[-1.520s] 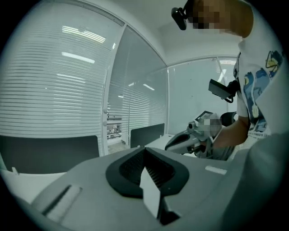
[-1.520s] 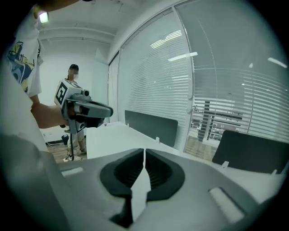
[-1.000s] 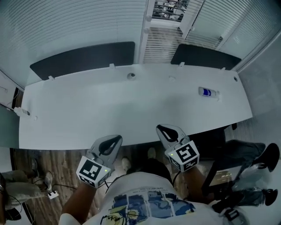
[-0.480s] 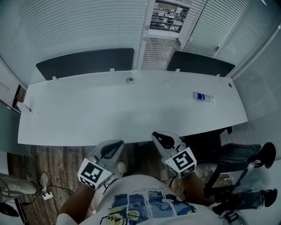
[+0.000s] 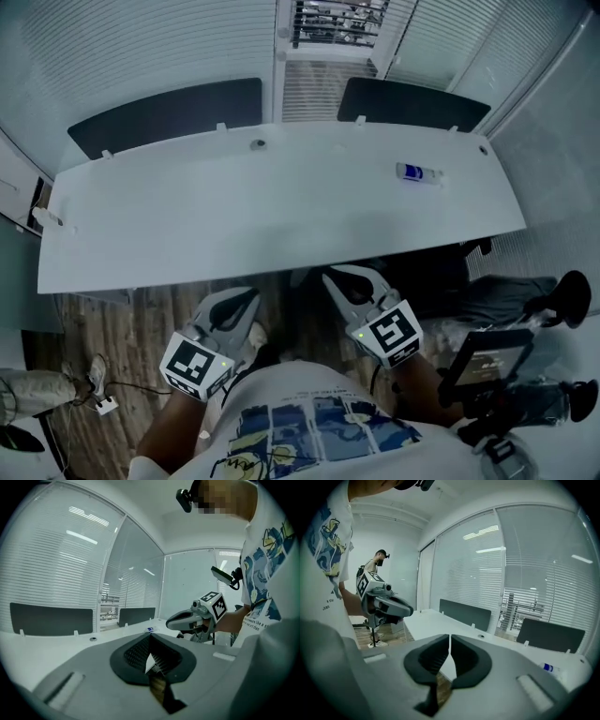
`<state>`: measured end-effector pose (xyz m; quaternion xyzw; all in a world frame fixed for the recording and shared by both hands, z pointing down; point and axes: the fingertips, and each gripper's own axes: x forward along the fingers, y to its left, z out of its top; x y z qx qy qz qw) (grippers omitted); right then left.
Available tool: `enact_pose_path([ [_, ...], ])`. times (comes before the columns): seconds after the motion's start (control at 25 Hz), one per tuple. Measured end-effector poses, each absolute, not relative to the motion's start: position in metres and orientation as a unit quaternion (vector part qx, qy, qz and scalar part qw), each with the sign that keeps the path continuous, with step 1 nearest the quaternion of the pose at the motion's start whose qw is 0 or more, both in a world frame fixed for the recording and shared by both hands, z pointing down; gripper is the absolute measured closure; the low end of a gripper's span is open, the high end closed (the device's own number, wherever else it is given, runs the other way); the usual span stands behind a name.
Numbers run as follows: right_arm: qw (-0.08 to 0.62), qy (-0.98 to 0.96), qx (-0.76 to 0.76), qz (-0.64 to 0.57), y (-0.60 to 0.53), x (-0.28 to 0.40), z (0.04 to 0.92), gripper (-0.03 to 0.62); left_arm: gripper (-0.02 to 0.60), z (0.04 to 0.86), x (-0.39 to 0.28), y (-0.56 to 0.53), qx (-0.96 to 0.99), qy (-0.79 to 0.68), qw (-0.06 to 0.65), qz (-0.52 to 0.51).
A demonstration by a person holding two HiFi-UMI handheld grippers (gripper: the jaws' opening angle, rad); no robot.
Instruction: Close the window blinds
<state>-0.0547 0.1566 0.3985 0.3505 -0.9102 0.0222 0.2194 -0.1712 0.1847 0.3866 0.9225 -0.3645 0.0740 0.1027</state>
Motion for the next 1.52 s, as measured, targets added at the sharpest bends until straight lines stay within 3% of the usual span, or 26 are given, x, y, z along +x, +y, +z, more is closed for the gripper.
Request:
enact_pose_path([
  [0.52,0.201,-0.912,0.358,0.003,0.173,-0.049,0.380,0.583,0.577,0.371,-0.158,0.203,0.928,-0.351,0.095,0.087],
  [1.52,0.229,-0.911,0.341,0.025,0.163,-0.067,0.396,0.586,0.577,0.390,-0.171,0.190,0.919,-0.356,0.141,0.095],
])
